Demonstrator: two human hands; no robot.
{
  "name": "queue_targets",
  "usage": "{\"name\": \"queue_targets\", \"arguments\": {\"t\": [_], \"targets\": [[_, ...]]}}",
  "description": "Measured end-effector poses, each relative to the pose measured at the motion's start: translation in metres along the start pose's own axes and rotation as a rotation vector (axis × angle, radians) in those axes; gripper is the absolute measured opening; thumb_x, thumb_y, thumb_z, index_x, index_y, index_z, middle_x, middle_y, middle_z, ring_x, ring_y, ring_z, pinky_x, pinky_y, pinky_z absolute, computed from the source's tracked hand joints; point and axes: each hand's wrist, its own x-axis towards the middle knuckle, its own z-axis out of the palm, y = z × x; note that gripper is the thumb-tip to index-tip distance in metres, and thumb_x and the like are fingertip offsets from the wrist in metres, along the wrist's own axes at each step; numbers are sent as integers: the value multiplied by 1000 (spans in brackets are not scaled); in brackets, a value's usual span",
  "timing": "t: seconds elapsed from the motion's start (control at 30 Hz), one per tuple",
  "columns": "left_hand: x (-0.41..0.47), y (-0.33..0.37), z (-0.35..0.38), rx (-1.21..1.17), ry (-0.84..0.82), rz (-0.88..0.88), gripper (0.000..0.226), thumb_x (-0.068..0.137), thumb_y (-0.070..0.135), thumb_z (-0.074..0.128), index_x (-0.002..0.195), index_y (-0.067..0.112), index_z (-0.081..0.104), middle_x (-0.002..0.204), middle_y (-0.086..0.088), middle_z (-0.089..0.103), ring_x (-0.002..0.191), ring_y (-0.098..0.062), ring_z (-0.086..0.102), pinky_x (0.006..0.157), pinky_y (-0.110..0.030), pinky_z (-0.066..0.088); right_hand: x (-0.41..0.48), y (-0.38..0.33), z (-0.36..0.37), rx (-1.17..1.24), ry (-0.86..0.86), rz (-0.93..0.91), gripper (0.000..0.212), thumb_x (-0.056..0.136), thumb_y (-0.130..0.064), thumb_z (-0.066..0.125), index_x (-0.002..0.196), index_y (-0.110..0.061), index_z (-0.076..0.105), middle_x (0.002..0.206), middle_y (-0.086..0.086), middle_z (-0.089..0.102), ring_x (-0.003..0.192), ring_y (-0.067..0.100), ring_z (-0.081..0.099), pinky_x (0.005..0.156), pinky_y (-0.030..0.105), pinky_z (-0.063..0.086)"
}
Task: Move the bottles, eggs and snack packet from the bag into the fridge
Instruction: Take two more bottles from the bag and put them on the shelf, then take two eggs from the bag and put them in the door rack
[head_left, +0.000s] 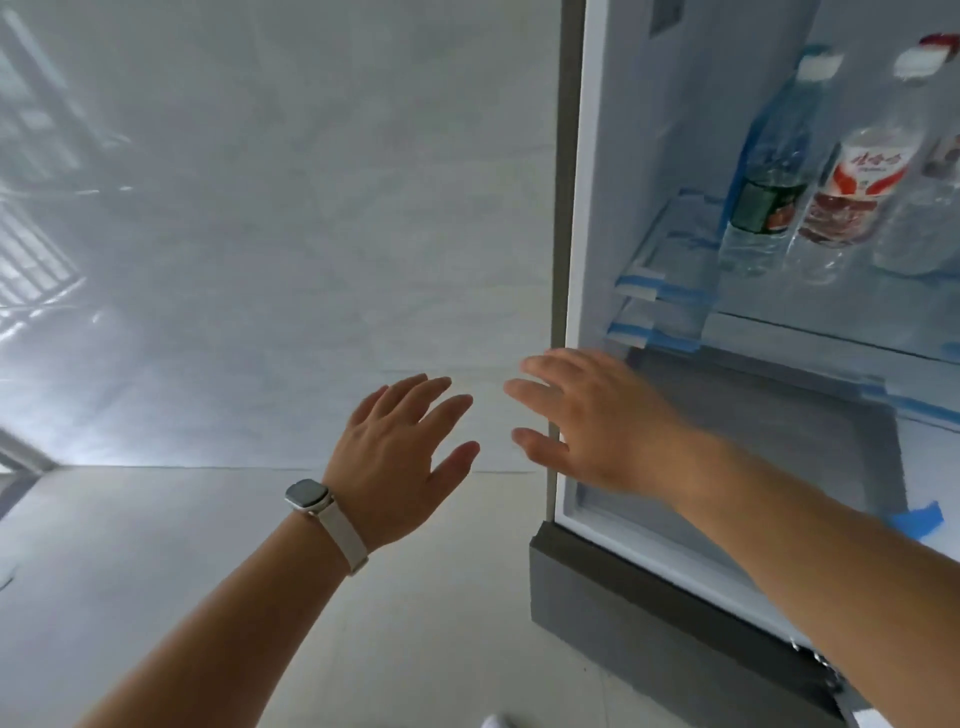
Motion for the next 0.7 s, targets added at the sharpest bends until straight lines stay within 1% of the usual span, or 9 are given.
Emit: {"name": "queue_targets", "arguments": {"t": [0.13, 0.23, 0.33, 0.43, 0.57, 0.7], "targets": [[-51, -5, -17, 115, -37, -104, 52, 95, 53, 41, 133, 24, 60, 140, -5, 58, 132, -30, 52, 108, -49, 41, 18, -29, 19, 60, -10, -187, 57, 95, -58, 28, 130, -21, 54, 136, 8, 58, 124, 32, 54, 102, 46, 43], [-96, -15, -35, 194, -52, -206, 50, 95, 51, 42, 131, 23, 61, 137, -5, 60, 129, -31, 54, 105, -49, 42, 30, -66, 27, 109, 11, -310, 54, 94, -57, 31, 126, -21, 57, 131, 9, 61, 119, 34, 57, 99, 47, 45], [-139, -28, -54, 263, -32, -328, 50, 94, 51, 43, 128, 22, 64, 133, -6, 63, 124, -32, 58, 102, -48, 44, 42, -108, 23, 159, 43, -427, 53, 92, -55, 36, 123, -19, 60, 127, 11, 62, 115, 36, 58, 97, 48, 47], [-181, -41, -70, 298, -1, -432, 49, 92, 50, 44, 125, 21, 67, 131, -6, 65, 122, -32, 59, 99, -48, 46, 55, -150, 16, 155, 82, -540, 54, 90, -54, 38, 122, -18, 62, 125, 11, 64, 113, 35, 60, 96, 48, 48], [-239, -62, -84, 324, 43, -537, 48, 92, 49, 44, 123, 21, 68, 129, -6, 66, 120, -33, 60, 97, -49, 47, 73, -212, 9, 131, 105, -659, 55, 91, -55, 38, 124, -18, 61, 126, 12, 63, 115, 35, 59, 98, 47, 47], [-303, -95, -99, 334, 86, -621, 47, 92, 50, 45, 123, 22, 67, 129, -5, 66, 120, -32, 60, 98, -48, 47, 87, -286, 5, 117, 133, -750, 54, 90, -55, 40, 123, -19, 63, 124, 11, 65, 114, 34, 61, 97, 46, 47]]}}
